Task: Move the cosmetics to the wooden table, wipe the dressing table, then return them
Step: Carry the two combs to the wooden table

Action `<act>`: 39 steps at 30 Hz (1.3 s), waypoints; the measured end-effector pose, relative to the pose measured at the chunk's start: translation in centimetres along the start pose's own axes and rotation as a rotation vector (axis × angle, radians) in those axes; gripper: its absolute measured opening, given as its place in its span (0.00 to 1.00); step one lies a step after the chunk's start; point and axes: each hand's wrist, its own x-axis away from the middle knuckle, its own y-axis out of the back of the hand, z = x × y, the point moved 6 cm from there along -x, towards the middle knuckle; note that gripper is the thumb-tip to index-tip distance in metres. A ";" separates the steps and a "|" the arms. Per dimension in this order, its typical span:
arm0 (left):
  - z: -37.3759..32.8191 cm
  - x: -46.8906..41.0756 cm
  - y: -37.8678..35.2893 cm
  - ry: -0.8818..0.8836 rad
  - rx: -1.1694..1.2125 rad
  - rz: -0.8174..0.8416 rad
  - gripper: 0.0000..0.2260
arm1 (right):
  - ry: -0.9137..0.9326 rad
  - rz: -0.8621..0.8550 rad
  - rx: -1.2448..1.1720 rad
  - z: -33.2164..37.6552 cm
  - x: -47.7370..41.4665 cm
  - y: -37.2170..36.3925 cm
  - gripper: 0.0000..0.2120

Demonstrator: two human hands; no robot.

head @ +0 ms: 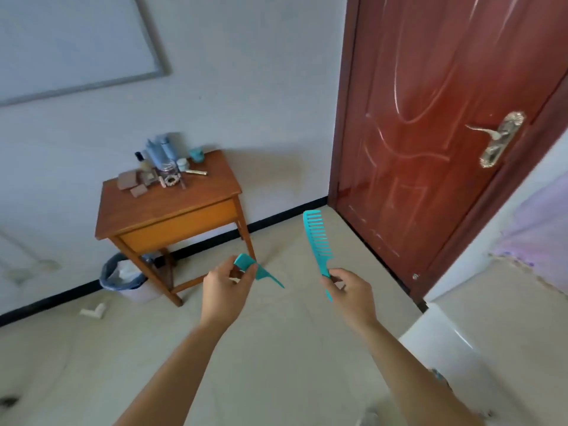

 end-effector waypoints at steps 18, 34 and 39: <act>13.9 -29.4 7.3 0.460 0.243 -0.412 0.06 | 0.173 0.385 0.067 10.3 -31.9 -24.8 0.09; 38.7 -47.2 13.6 0.924 0.569 -0.556 0.07 | 0.062 0.691 0.400 15.1 -44.5 -52.7 0.11; 45.0 -52.1 14.5 0.978 0.296 -0.359 0.06 | -0.074 0.705 0.550 15.5 -46.1 -58.7 0.13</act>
